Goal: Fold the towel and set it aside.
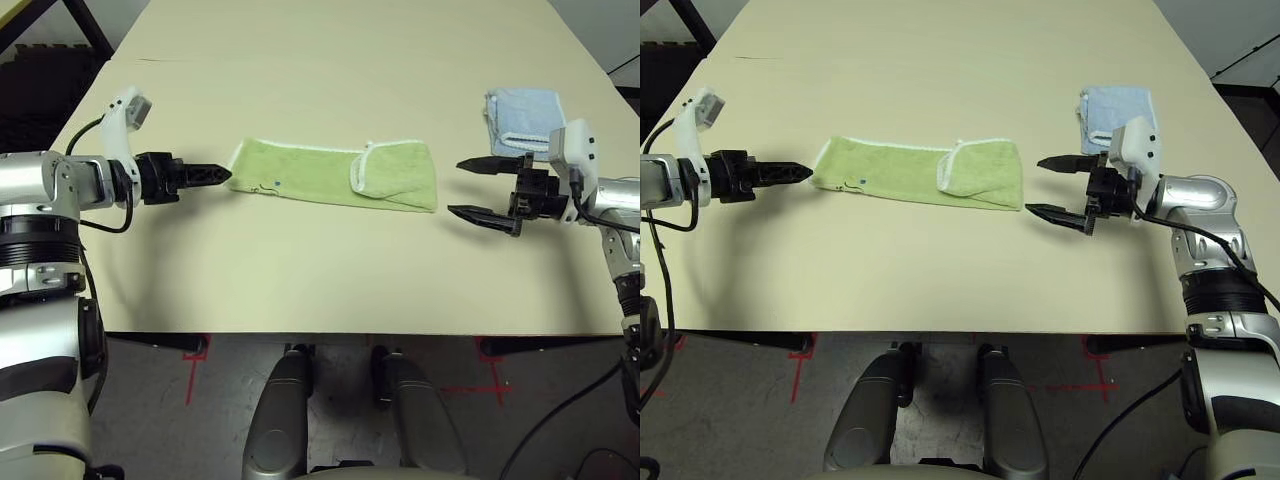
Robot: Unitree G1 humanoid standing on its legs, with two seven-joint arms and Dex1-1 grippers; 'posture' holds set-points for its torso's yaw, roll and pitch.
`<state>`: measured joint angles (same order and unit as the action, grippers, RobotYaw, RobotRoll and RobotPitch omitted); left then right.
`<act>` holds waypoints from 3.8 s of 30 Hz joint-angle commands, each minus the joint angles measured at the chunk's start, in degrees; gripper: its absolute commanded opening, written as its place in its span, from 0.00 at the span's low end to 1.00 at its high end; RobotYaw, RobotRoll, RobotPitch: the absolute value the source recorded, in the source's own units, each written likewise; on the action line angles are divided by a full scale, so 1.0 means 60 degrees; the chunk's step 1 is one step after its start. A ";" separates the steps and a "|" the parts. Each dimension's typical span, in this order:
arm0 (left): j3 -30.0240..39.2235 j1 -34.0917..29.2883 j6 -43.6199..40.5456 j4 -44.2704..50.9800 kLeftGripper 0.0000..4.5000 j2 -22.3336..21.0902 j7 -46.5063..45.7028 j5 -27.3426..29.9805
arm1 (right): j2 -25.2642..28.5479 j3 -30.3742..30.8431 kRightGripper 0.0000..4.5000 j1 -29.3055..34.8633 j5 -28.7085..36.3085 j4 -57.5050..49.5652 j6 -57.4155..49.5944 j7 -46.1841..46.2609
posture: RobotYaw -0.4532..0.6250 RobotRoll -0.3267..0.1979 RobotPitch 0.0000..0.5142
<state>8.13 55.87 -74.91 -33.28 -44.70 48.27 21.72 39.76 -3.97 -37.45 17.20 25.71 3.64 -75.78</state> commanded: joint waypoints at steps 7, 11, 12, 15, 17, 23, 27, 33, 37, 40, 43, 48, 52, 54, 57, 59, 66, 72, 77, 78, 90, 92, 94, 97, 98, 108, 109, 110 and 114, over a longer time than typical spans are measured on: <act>0.1268 0.0338 -0.0561 -0.0675 1.00 0.0844 -0.1279 0.0417 | 0.0048 -0.0043 0.99 0.0261 0.0165 -0.0474 -0.0360 0.0188 | 0.50 0.62 0.41; 0.1565 0.0318 -0.0663 -0.0676 1.00 0.1034 -0.1518 0.0582 | 0.0049 -0.0040 0.99 0.0279 0.0156 -0.0543 -0.0415 0.0247 | 0.49 0.62 0.41; 0.1593 0.0302 -0.0663 -0.0679 1.00 0.1066 -0.1574 0.0604 | 0.0048 -0.0038 0.99 0.0272 0.0149 -0.0544 -0.0420 0.0260 | 0.49 0.62 0.41; 0.1714 0.0312 -0.0570 -0.0784 1.00 0.1174 -0.1770 0.0643 | 0.0045 -0.0025 0.99 0.0228 0.0136 -0.0533 -0.0438 0.0299 | 0.49 0.62 0.41; 0.1857 0.0364 -0.0484 -0.0892 1.00 0.1264 -0.1931 0.0661 | 0.0037 -0.0013 0.99 0.0214 0.0126 -0.0529 -0.0437 0.0318 | 0.49 0.62 0.41; 0.2252 0.0407 -0.0304 -0.1059 1.00 0.1508 -0.2414 0.0719 | 0.0012 0.0012 0.99 0.0311 0.0136 -0.0699 -0.0484 0.0374 | 0.49 0.62 0.40; 0.2372 0.0399 -0.0235 -0.1142 0.87 0.1590 -0.2613 0.0789 | 0.0019 0.0016 1.00 0.0333 0.0129 -0.0737 -0.0514 0.0399 | 0.48 0.62 0.40; 0.2485 0.0406 -0.0194 -0.1235 0.37 0.1709 -0.2748 0.0909 | 0.0067 -0.0006 1.00 0.0414 0.0126 -0.0846 -0.0557 0.0472 | 0.48 0.62 0.40; 0.2633 0.0471 -0.0058 -0.1360 0.01 0.1779 -0.2946 0.0966 | 0.0071 -0.0005 1.00 0.0463 0.0117 -0.0889 -0.0565 0.0498 | 0.48 0.62 0.40; 0.2656 0.0434 -0.0001 -0.1383 0.00 0.1734 -0.2994 0.0961 | 0.0048 0.0008 1.00 0.0503 0.0119 -0.0925 -0.0575 0.0515 | 0.48 0.62 0.40; 0.2651 0.0311 -0.0087 -0.1263 0.00 0.1567 -0.2959 0.0993 | 0.0022 0.0025 1.00 0.0503 0.0117 -0.0919 -0.0573 0.0517 | 0.49 0.62 0.40; 0.2749 -0.0381 -0.0828 -0.0206 0.00 0.1246 -0.2957 0.1239 | -0.0014 0.0050 1.00 0.0317 0.0063 -0.0651 -0.0465 0.0484 | 0.50 0.62 0.39; 0.3492 -0.1030 -0.1626 0.1185 0.00 0.1445 -0.3392 0.1542 | -0.0040 0.0081 1.00 0.0138 -0.0015 -0.0319 -0.0340 0.0457 | 0.51 0.62 0.38; 0.3985 -0.1270 -0.2139 0.1957 0.00 0.1695 -0.3658 0.1651 | -0.0064 0.0098 1.00 0.0055 -0.0036 -0.0188 -0.0311 0.0454 | 0.52 0.62 0.38; 0.4584 -0.1706 -0.2838 0.3262 0.00 0.2151 -0.3982 0.1986 | -0.0127 0.0131 1.00 -0.0122 -0.0091 0.0087 -0.0279 0.0447 | 0.53 0.62 0.38; 0.4746 -0.1965 -0.2932 0.3823 0.00 0.2365 -0.4203 0.2345 | -0.0161 0.0147 1.00 -0.0235 -0.0132 0.0299 -0.0237 0.0422 | 0.53 0.62 0.38; 0.4780 -0.2154 -0.2932 0.4187 0.00 0.2459 -0.4797 0.3041 | -0.0179 0.0241 1.00 -0.0459 -0.0190 0.0681 -0.0074 0.0325 | 0.54 0.62 0.37; 0.4512 -0.1892 -0.2852 0.3688 0.00 0.1952 -0.4764 0.2731 | -0.0187 0.0244 1.00 -0.0471 -0.0214 0.0712 -0.0033 0.0294 | 0.53 0.62 0.36; 0.3709 -0.1731 -0.2239 0.2839 0.00 0.1022 -0.4224 0.2540 | -0.0196 0.0234 1.00 -0.0450 -0.0223 0.0689 -0.0045 0.0306 | 0.53 0.62 0.37; 0.3565 -0.1691 -0.2145 0.2660 0.00 0.0840 -0.4087 0.2539 | -0.0195 0.0231 1.00 -0.0445 -0.0223 0.0683 -0.0047 0.0310 | 0.53 0.62 0.37; 0.2375 -0.1350 -0.1138 0.2121 0.00 0.0387 -0.3252 0.2474 | -0.0199 0.0231 1.00 -0.0425 -0.0236 0.0636 -0.0057 0.0343 | 0.53 0.62 0.37; 0.1854 -0.0919 -0.0972 0.2590 0.00 0.0441 -0.2969 0.2583 | -0.0201 0.0229 1.00 -0.0423 -0.0245 0.0644 -0.0046 0.0360 | 0.53 0.62 0.37; 0.1757 -0.0239 -0.1226 0.3138 0.00 0.0831 -0.2951 0.2925 | -0.0181 0.0219 1.00 -0.0404 -0.0256 0.0655 -0.0046 0.0376 | 0.53 0.62 0.37; 0.1700 0.0443 -0.1701 0.3829 0.00 0.1476 -0.2915 0.3347 | -0.0117 0.0187 1.00 -0.0374 -0.0288 0.0766 -0.0028 0.0386 | 0.53 0.62 0.36; 0.1681 0.0649 -0.1842 0.4021 0.00 0.1718 -0.2907 0.3476 | -0.0079 0.0157 1.00 -0.0374 -0.0299 0.0854 -0.0010 0.0389 | 0.53 0.62 0.36; 0.0806 0.1517 -0.1973 0.4505 0.00 0.2813 -0.2355 0.4022 | 0.0453 -0.0172 1.00 -0.0469 -0.0198 0.1681 0.0124 0.0185 | 0.52 0.62 0.36; 0.0619 0.1505 -0.1889 0.4488 0.00 0.2817 -0.2266 0.3994 | 0.0535 -0.0184 1.00 -0.0409 -0.0215 0.1739 0.0225 0.0130 | 0.52 0.62 0.36; 0.0454 0.1485 -0.1812 0.4471 0.00 0.2804 -0.2176 0.3967 | 0.0593 -0.0183 1.00 -0.0352 -0.0229 0.1772 0.0306 0.0086 | 0.51 0.62 0.37; -0.0373 0.1353 -0.1527 0.4360 0.00 0.2742 -0.1842 0.3779 | 0.0582 -0.0322 1.00 -0.0169 -0.0166 0.1649 0.0181 0.0224 | 0.51 0.62 0.37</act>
<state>8.39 64.56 -84.81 -7.35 -27.91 35.65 44.91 42.79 -5.26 -39.71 15.81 35.90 4.64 -74.49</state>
